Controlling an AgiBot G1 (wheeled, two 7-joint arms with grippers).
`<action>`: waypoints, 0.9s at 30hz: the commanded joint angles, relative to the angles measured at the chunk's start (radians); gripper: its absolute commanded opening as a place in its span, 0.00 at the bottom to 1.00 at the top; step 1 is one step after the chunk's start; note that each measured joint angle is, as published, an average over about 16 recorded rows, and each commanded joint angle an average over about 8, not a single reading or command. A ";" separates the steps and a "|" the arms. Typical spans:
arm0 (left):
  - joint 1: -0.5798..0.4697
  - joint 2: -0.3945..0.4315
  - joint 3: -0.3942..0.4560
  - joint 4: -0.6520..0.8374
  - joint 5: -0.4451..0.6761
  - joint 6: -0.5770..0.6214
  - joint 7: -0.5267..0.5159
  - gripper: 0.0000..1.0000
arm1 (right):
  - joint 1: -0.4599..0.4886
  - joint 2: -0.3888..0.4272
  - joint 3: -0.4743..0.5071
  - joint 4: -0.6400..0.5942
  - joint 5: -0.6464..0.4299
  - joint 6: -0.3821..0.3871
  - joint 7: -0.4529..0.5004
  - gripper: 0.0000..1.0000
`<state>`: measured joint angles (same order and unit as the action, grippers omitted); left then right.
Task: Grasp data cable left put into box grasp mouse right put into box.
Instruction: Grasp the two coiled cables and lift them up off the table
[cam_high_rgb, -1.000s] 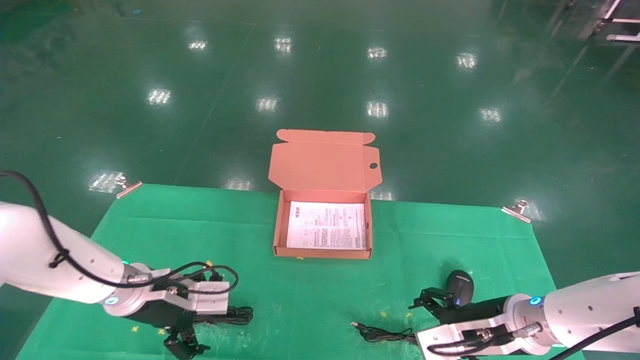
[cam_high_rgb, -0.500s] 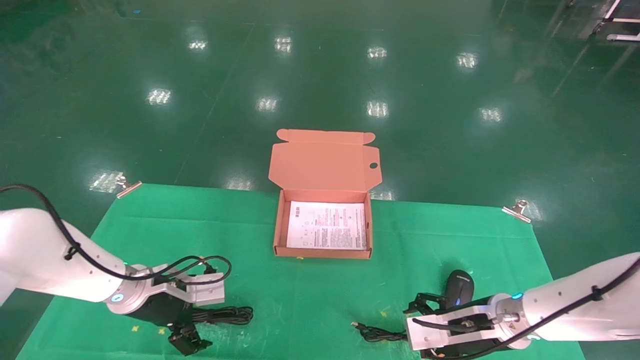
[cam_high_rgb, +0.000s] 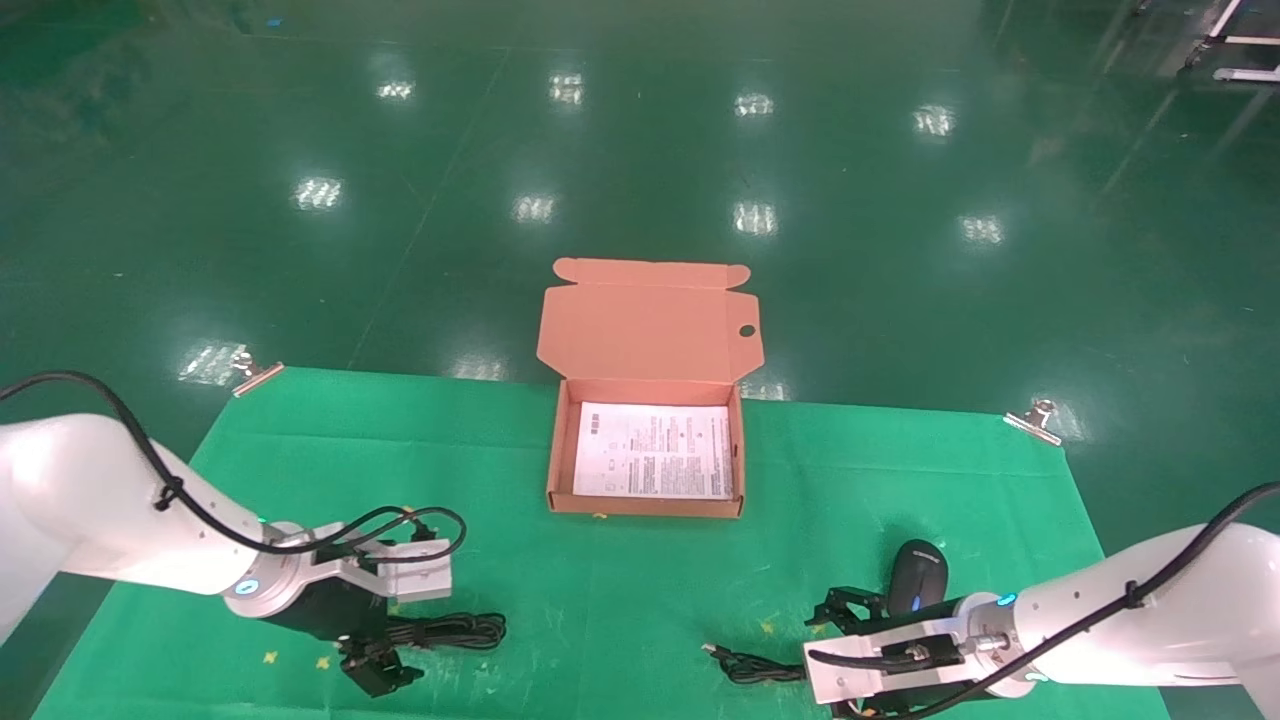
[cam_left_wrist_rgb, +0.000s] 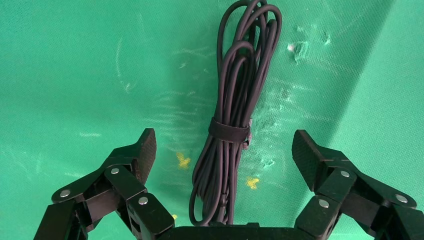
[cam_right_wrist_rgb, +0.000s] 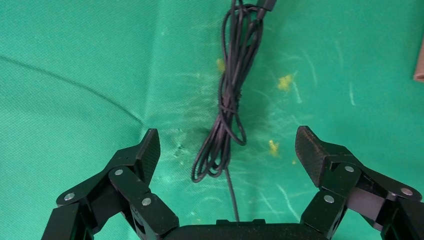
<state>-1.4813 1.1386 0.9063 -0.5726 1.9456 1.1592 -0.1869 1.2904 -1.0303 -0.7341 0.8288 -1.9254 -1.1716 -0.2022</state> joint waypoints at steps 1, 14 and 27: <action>-0.004 0.007 0.000 0.017 0.000 -0.004 0.012 0.00 | -0.003 -0.006 -0.001 -0.011 -0.005 0.016 -0.011 0.17; -0.008 0.010 -0.001 0.027 -0.002 -0.006 0.017 0.00 | -0.004 -0.008 -0.002 -0.016 -0.006 0.021 -0.014 0.00; -0.006 0.007 -0.001 0.019 -0.002 -0.004 0.014 0.00 | -0.004 -0.006 -0.002 -0.011 -0.006 0.017 -0.013 0.00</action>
<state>-1.4870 1.1458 0.9058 -0.5536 1.9436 1.1553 -0.1731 1.2868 -1.0361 -0.7357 0.8180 -1.9318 -1.1544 -0.2152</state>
